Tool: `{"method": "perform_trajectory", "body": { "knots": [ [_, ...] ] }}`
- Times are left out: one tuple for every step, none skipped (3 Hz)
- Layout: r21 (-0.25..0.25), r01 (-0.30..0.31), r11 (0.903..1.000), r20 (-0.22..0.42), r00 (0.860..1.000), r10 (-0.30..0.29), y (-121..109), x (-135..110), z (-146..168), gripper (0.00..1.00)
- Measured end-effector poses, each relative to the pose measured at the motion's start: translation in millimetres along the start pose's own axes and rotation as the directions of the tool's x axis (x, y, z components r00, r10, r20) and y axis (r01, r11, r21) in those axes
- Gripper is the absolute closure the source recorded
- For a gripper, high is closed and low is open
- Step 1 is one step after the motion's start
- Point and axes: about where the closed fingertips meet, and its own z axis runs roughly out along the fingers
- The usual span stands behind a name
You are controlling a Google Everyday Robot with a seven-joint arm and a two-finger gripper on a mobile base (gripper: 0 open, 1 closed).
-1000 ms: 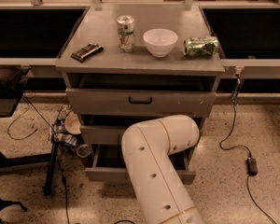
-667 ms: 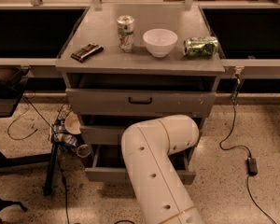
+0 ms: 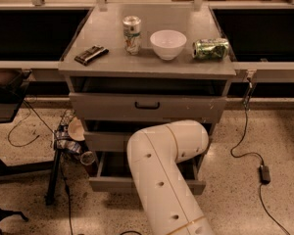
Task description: Open bottom drawer
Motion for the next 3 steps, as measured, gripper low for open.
{"method": "perform_trajectory", "body": {
  "knots": [
    [-0.021,0.027,0.9994,-0.007,1.000,-0.027,13,-4,9,0.00],
    [-0.023,0.030,0.9993,-0.007,1.000,-0.030,15,-4,7,0.00],
    [-0.053,0.047,0.9975,-0.015,0.999,-0.048,29,-2,14,0.00]
  ]
}}
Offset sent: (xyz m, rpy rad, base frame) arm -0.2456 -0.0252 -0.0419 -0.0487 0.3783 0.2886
